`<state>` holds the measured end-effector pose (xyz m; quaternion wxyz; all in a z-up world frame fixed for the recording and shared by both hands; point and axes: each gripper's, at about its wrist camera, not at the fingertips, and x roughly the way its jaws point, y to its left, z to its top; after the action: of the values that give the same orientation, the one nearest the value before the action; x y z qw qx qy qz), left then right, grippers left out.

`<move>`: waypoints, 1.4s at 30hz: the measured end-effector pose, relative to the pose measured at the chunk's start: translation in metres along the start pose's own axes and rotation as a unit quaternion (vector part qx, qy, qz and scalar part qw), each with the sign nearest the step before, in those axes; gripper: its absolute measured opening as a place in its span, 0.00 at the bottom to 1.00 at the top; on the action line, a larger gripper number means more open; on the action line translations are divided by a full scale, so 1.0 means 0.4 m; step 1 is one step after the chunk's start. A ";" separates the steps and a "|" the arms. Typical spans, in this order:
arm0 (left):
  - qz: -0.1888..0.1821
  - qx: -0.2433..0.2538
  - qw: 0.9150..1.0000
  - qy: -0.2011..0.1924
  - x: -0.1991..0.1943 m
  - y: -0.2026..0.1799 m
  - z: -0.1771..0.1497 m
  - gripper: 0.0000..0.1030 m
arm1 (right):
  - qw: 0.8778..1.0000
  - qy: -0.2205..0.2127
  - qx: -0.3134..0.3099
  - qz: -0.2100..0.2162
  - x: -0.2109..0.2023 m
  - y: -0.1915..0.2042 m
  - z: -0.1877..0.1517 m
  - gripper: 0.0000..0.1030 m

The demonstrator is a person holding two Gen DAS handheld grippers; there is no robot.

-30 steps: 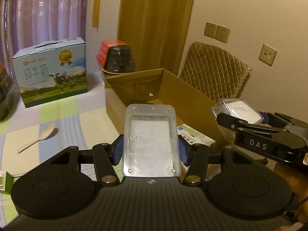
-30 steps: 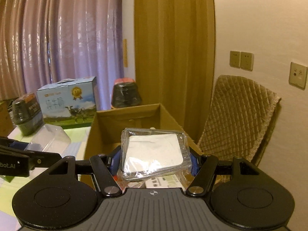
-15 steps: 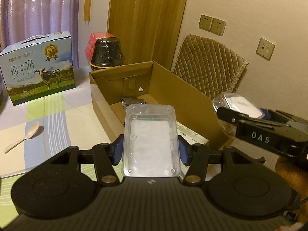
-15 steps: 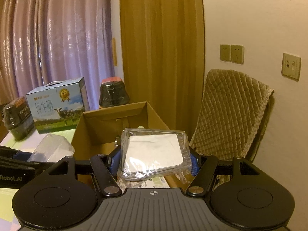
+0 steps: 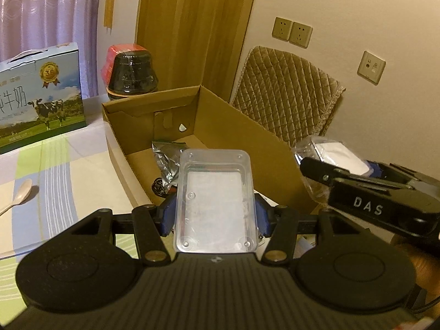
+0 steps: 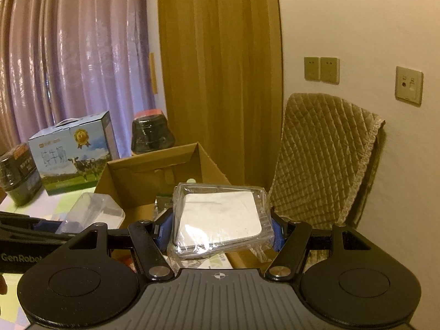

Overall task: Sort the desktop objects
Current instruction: 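Carry both trays over the cardboard box with both tools, then open both tools to drop the trays into the cardboard box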

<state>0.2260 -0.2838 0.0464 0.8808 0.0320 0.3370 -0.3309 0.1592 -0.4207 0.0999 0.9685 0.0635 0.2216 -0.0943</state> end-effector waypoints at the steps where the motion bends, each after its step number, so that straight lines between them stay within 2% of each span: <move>1: 0.000 0.001 1.000 0.001 0.005 -0.003 0.001 0.50 | 1.000 0.000 0.001 0.000 0.001 -0.003 0.000 0.62; 4: -0.005 -0.002 1.000 0.000 0.017 -0.006 0.008 0.50 | 1.000 0.001 0.005 0.002 0.005 -0.006 -0.001 0.62; 6: -0.004 -0.004 1.000 -0.007 0.022 -0.005 0.014 0.69 | 1.000 0.004 0.010 0.005 0.007 -0.006 -0.001 0.62; 7: 0.001 -0.001 1.000 -0.013 0.021 -0.006 0.017 0.73 | 1.000 0.003 0.011 0.007 0.007 -0.004 -0.001 0.62; 10: 0.013 0.005 1.000 -0.019 0.013 0.001 0.018 0.73 | 1.000 0.001 0.009 0.009 0.008 0.000 -0.001 0.62; 24: 0.047 0.006 0.999 0.004 -0.020 0.077 -0.010 0.73 | 1.000 0.007 0.003 0.023 0.021 0.049 0.004 0.62; 42: 0.062 -0.001 0.998 0.011 -0.075 0.148 -0.036 0.73 | 0.999 -0.003 -0.004 0.043 0.045 0.123 0.011 0.62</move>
<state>0.2366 -0.2168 0.0439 0.8960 0.0554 0.3445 -0.2747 0.1875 -0.3762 0.1000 0.9726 0.0691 0.2160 -0.0520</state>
